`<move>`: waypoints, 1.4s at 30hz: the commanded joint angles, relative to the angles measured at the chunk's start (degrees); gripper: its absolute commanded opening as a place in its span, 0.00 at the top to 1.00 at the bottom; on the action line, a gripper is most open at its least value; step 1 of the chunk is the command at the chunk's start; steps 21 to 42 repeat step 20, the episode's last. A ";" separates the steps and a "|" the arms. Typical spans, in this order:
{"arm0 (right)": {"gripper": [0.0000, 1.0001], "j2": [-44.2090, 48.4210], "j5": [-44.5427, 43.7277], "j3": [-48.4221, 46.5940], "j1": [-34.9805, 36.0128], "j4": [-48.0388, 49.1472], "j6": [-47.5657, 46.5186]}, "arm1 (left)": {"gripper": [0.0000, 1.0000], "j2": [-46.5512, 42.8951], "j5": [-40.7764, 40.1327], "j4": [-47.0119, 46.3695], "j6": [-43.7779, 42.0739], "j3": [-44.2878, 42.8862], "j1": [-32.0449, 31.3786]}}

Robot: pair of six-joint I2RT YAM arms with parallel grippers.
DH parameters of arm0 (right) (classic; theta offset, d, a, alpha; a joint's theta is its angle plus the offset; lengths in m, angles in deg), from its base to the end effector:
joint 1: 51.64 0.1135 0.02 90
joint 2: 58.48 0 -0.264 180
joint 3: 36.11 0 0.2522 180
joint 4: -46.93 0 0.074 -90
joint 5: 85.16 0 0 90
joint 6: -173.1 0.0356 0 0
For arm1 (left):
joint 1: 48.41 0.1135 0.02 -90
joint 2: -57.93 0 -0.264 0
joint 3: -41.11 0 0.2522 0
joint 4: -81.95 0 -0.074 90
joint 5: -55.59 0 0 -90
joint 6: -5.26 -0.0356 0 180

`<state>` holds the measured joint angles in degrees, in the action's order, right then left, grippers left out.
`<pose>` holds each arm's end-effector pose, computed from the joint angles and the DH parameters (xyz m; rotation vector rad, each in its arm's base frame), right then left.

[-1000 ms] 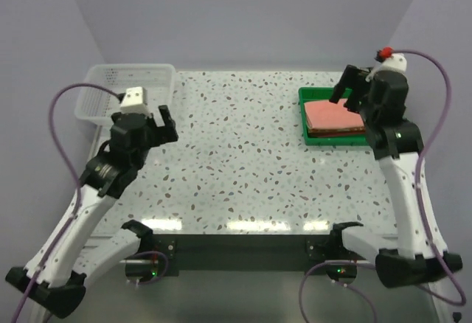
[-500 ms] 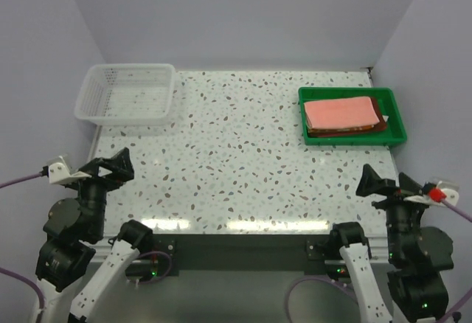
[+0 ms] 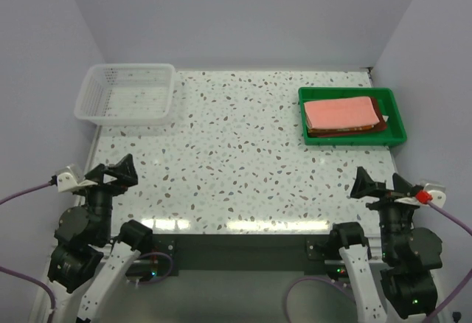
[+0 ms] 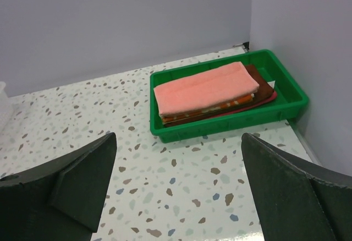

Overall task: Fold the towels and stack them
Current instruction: Neatly place the folded towel into the bin

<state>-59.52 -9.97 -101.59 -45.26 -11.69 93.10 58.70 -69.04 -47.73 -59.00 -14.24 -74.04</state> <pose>-0.0261 -0.0121 0.3568 0.2557 1.4504 0.0424 0.0134 0.0160 0.3302 -0.4839 1.4362 -0.2672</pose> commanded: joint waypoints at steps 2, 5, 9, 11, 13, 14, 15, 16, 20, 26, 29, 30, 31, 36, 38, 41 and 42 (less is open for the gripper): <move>0.01 -0.37 2.06 1.10 0.04 3.46 -0.86 | 0.00 -2.00 -0.88 -3.42 -0.42 2.82 0.23; 0.01 -0.54 1.89 1.80 0.04 3.73 -1.12 | 0.00 -2.53 -0.70 -4.30 0.01 4.58 0.23; 0.01 -1.16 2.15 2.59 0.04 4.69 -1.65 | 0.00 -2.36 0.71 -6.58 -0.07 6.51 0.23; 0.01 -1.33 2.33 2.94 0.04 5.57 -1.74 | 0.00 -2.01 0.62 -7.46 -0.07 6.69 0.23; 0.01 -1.33 2.50 3.47 0.04 6.10 -1.65 | 0.00 -1.48 1.32 -7.90 -0.16 6.95 0.31; 0.01 -1.33 2.59 3.47 0.04 6.19 -1.74 | 0.00 -1.13 1.41 -7.90 -0.07 6.87 0.31; 0.01 -1.60 2.59 3.56 0.04 6.19 -1.82 | 0.00 -1.04 1.41 -7.82 -0.16 6.87 0.40; 0.01 -1.69 2.59 3.56 0.04 6.10 -2.00 | 0.00 -1.04 1.24 -7.73 -0.25 6.95 0.49; 0.01 -2.04 3.03 4.00 0.04 6.80 -2.35 | 0.00 -1.04 1.94 -8.17 -0.25 7.04 0.93; 0.01 -2.04 3.03 4.00 0.04 6.80 -2.35 | 0.00 -1.04 1.94 -8.17 -0.25 7.04 0.93; 0.01 -2.04 3.03 4.00 0.04 6.80 -2.35 | 0.00 -1.04 1.94 -8.17 -0.25 7.04 0.93; 0.01 -2.04 3.03 4.00 0.04 6.80 -2.35 | 0.00 -1.04 1.94 -8.17 -0.25 7.04 0.93; 0.01 -2.04 3.03 4.00 0.04 6.80 -2.35 | 0.00 -1.04 1.94 -8.17 -0.25 7.04 0.93; 0.01 -2.04 3.03 4.00 0.04 6.80 -2.35 | 0.00 -1.04 1.94 -8.17 -0.25 7.04 0.93; 0.01 -2.04 3.03 4.00 0.04 6.80 -2.35 | 0.00 -1.04 1.94 -8.17 -0.25 7.04 0.93; 0.01 -2.04 3.03 4.00 0.04 6.80 -2.35 | 0.00 -1.04 1.94 -8.17 -0.25 7.04 0.93; 0.01 -2.04 3.03 4.00 0.04 6.80 -2.35 | 0.00 -1.04 1.94 -8.17 -0.25 7.04 0.93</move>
